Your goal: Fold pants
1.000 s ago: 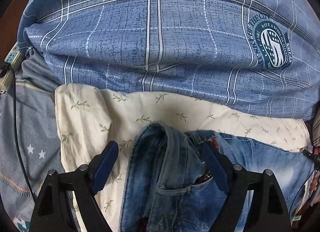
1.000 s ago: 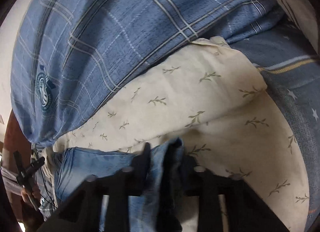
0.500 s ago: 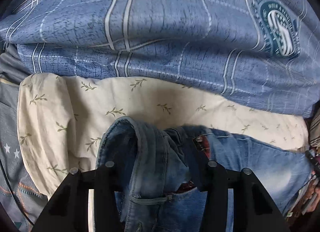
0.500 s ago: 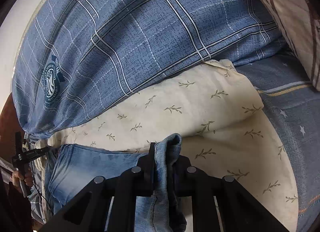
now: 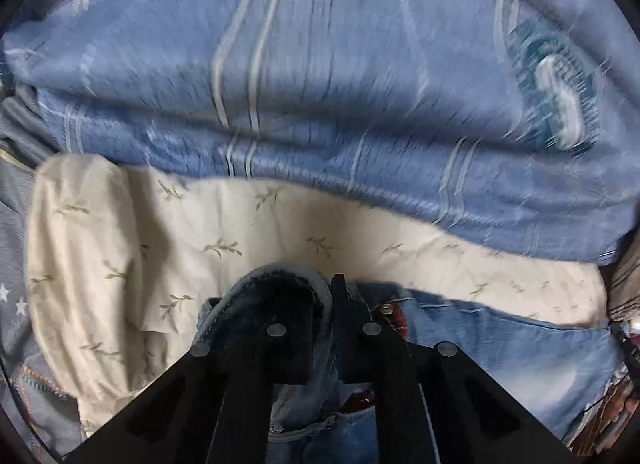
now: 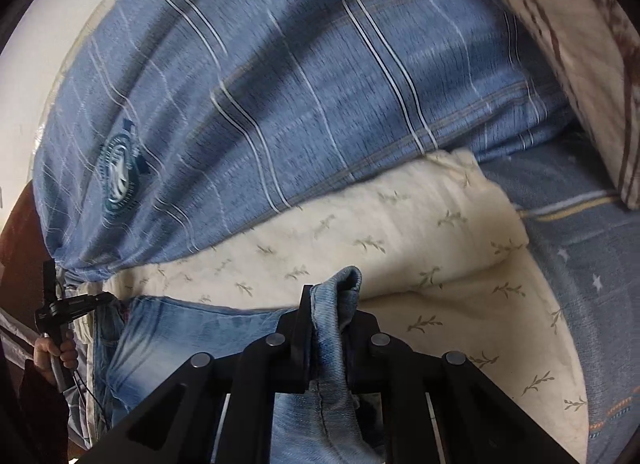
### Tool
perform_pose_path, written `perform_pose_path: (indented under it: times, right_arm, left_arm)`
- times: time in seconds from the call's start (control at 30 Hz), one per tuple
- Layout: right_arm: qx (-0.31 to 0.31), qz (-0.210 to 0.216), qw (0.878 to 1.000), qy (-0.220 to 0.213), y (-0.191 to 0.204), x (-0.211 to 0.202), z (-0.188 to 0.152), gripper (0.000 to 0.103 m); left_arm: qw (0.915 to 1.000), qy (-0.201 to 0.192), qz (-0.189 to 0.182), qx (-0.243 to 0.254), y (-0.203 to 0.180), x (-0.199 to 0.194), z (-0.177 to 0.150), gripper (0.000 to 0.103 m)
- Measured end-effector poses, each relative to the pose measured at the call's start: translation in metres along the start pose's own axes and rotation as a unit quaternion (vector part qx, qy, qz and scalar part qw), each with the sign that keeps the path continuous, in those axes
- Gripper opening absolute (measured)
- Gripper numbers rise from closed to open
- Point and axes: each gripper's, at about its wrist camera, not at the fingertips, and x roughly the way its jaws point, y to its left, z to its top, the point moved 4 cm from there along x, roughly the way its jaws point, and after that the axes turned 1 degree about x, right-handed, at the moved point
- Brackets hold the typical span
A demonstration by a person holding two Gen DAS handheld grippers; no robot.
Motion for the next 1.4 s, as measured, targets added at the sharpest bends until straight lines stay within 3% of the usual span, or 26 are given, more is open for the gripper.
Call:
perform_pose_path:
  times: [0.17,0.4,0.53,0.77,1.07,1.23,1.4]
  right_arm:
    - [-0.004,0.002,1.000,-0.030,0.013,-0.027,0.008,0.011]
    - [-0.030,-0.025,0.990,-0.132,0.029,-0.067,0.019,0.011]
    - [-0.051,-0.038,0.989,-0.130,0.028,-0.064,0.007,0.011]
    - [-0.078,-0.040,0.989,-0.122,0.018,-0.095,-0.058,0.011]
    - [-0.109,-0.044,0.988,-0.105,0.010,-0.135,-0.155,0.011]
    - [-0.081,-0.031,0.993,-0.078,-0.008,-0.132,-0.193,0.015]
    - [-0.031,-0.006,0.999,-0.020,-0.033,-0.124,-0.224,0.015]
  left_arm:
    - [0.9970,-0.053,-0.056,-0.013,0.006,-0.062,0.004,0.008]
    - [0.9856,-0.136,-0.095,-0.031,0.027,-0.131,-0.004,0.008]
    - [0.9805,-0.165,-0.106,-0.020,0.027,-0.139,-0.035,0.008]
    - [0.9687,-0.188,-0.156,-0.040,0.067,-0.169,-0.100,0.008]
    - [0.9688,-0.181,-0.167,-0.028,0.099,-0.192,-0.196,0.009]
    - [0.9769,-0.143,-0.157,-0.029,0.117,-0.177,-0.260,0.009]
    - [0.9873,-0.103,-0.121,-0.010,0.131,-0.157,-0.306,0.011]
